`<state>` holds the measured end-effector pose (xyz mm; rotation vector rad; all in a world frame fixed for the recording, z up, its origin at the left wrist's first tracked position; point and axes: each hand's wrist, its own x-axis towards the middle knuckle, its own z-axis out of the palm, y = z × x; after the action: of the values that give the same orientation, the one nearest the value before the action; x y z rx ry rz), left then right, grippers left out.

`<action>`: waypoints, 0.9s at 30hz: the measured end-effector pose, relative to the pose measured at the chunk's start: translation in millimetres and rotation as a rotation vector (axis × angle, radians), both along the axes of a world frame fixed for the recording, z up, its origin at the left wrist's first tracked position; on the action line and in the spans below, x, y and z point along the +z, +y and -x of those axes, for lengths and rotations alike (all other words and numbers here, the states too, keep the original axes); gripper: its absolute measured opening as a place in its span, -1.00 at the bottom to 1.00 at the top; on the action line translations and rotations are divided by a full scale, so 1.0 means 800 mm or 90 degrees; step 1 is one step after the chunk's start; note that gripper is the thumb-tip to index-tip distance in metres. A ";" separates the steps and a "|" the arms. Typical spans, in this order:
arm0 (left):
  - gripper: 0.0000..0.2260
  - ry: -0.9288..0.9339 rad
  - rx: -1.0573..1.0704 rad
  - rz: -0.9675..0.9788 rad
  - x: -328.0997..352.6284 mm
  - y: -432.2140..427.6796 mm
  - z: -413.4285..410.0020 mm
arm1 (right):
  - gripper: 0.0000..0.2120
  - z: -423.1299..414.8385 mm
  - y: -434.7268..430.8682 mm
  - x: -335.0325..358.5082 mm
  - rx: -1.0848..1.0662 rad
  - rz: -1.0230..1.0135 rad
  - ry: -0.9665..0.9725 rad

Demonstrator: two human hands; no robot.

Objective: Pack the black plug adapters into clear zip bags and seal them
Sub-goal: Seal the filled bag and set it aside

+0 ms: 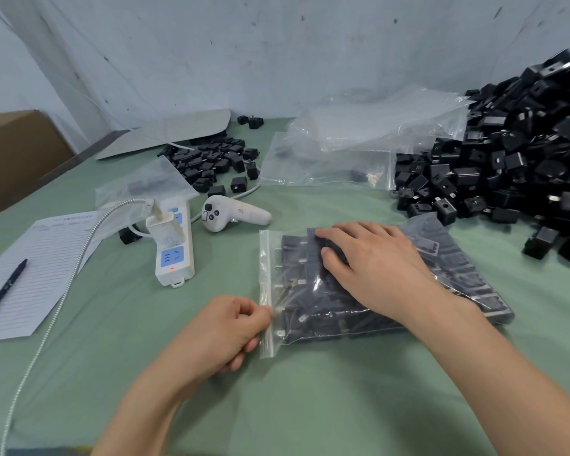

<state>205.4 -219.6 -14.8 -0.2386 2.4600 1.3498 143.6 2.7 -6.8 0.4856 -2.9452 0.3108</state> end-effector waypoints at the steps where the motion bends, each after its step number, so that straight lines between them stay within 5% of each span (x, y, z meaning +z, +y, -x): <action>1: -0.73 -0.001 0.000 0.000 0.000 0.000 0.000 | -0.58 0.000 0.000 0.000 0.000 0.000 0.001; 27: -0.71 -0.023 -0.072 0.036 -0.003 -0.008 -0.019 | -0.58 0.001 0.003 -0.004 0.007 0.005 0.010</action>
<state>220.6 -225.8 -16.9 -0.1343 2.4450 1.2197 142.7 5.1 -9.7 0.5014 -2.9266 0.3182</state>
